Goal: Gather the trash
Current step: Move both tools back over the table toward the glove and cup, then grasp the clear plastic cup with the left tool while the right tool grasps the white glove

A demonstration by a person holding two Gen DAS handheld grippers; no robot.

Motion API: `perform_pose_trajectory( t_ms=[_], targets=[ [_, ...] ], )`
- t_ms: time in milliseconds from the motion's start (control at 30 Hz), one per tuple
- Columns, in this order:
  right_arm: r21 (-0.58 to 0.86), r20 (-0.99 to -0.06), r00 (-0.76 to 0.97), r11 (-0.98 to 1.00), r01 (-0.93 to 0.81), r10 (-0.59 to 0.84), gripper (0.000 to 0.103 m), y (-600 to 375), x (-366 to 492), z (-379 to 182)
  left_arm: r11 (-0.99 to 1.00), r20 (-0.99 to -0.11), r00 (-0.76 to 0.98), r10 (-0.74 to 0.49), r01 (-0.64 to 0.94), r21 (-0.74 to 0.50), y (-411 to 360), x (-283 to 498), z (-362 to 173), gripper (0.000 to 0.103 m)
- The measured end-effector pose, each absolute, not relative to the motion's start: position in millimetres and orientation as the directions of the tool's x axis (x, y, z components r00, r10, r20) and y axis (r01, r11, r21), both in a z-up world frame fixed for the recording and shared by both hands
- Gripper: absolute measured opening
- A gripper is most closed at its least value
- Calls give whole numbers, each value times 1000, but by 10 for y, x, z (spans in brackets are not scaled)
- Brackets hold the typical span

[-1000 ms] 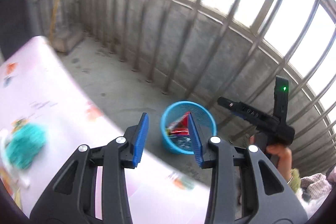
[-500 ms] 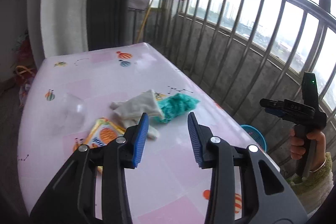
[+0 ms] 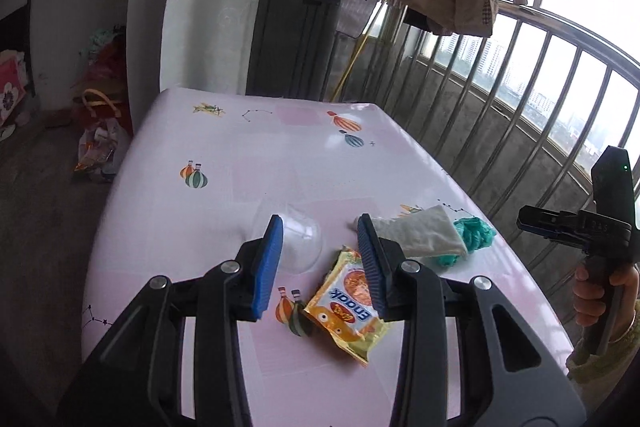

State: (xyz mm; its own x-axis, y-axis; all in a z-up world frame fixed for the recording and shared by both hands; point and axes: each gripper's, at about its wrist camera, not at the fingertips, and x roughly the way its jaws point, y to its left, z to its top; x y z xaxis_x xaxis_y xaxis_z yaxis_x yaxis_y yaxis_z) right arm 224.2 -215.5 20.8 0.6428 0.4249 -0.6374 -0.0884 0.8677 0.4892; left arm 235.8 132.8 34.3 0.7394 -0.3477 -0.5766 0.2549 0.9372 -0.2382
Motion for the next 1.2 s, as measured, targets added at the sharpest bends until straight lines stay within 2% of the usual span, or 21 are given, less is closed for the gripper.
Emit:
perform_pose_trajectory(
  t_ms=[300, 500, 600, 633, 767, 1200],
  targets=[
    [476, -704, 559, 875, -87, 439, 54, -1779, 2744, -45, 924, -629, 678, -381, 250, -290, 1397, 2762, -31, 35],
    [461, -728, 532, 883, -84, 431, 40, -1677, 2876, -149, 925, -653, 655, -379, 264, -272, 1336, 2814, -125, 17],
    [461, -737, 517, 883, -86, 435, 29, -1661, 2903, -186, 924, -659, 648, -382, 273, -268, 1316, 2801, -153, 9],
    [463, -739, 514, 883, -83, 436, 21, -1653, 2910, -199, 923, -658, 647, -385, 276, -269, 1313, 2792, -155, 6],
    [482, -727, 514, 872, -88, 454, 9, -1626, 2873, -187, 917, -645, 653, -398, 291, -272, 1308, 2741, -117, 2],
    [539, -641, 556, 826, -165, 529, 4, -1561, 2734, 101, 911, -600, 685, -413, 315, -267, 1330, 2573, 82, 0]
  ],
)
